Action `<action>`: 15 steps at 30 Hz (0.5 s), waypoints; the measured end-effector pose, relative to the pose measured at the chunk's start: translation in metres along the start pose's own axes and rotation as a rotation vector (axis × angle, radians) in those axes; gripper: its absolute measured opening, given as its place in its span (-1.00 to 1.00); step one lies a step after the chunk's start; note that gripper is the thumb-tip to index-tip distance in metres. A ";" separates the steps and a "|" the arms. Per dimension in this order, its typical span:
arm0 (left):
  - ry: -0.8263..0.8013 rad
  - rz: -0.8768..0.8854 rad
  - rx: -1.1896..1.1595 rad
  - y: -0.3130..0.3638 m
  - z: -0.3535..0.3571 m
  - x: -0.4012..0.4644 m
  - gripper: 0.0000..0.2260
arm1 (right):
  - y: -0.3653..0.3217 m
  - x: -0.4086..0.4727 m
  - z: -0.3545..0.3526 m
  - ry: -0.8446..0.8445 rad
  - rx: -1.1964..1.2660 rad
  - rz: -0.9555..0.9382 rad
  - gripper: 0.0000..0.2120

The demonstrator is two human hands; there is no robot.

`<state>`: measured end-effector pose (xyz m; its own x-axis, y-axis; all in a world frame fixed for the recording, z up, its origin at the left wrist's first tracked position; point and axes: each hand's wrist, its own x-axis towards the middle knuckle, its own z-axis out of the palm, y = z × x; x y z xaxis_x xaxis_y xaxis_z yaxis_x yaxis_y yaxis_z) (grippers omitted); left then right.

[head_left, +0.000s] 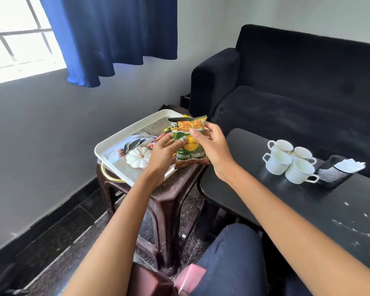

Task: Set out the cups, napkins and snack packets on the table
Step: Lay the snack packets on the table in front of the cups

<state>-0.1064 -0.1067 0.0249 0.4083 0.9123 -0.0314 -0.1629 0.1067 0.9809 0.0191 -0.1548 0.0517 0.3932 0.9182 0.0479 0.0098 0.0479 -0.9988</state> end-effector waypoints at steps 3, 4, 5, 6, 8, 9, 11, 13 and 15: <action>-0.110 -0.025 0.067 0.000 0.004 -0.001 -0.93 | 0.000 -0.002 -0.009 0.053 0.072 0.032 -0.73; -0.134 -0.036 0.085 0.001 0.005 -0.003 -0.95 | 0.001 -0.003 -0.012 0.073 0.077 0.031 -0.75; -0.149 -0.052 0.095 0.003 0.007 -0.004 -0.96 | 0.001 -0.005 -0.014 0.092 0.079 0.028 -0.76; -0.148 -0.070 0.100 0.005 0.010 -0.005 -0.82 | 0.001 -0.006 -0.017 0.108 0.078 0.022 -0.76; -0.132 -0.085 0.070 0.007 0.017 -0.009 -0.60 | 0.001 -0.010 -0.020 0.117 0.066 0.013 -0.77; -0.116 -0.057 0.044 0.007 0.021 -0.009 -0.69 | 0.001 -0.012 -0.022 0.115 0.067 0.018 -0.78; -0.074 0.003 -0.024 0.008 0.028 -0.010 -0.93 | 0.001 -0.016 -0.025 0.115 0.094 0.038 -0.80; -0.046 0.027 -0.073 0.009 0.034 -0.010 -0.89 | -0.001 -0.021 -0.030 0.113 0.126 0.057 -0.80; -0.039 0.068 -0.073 0.009 0.039 -0.011 -0.86 | -0.003 -0.025 -0.037 0.076 0.152 0.071 -0.78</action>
<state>-0.0777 -0.1313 0.0416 0.4282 0.9027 0.0432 -0.2555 0.0750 0.9639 0.0429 -0.1921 0.0531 0.4565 0.8892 -0.0298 -0.1573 0.0477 -0.9864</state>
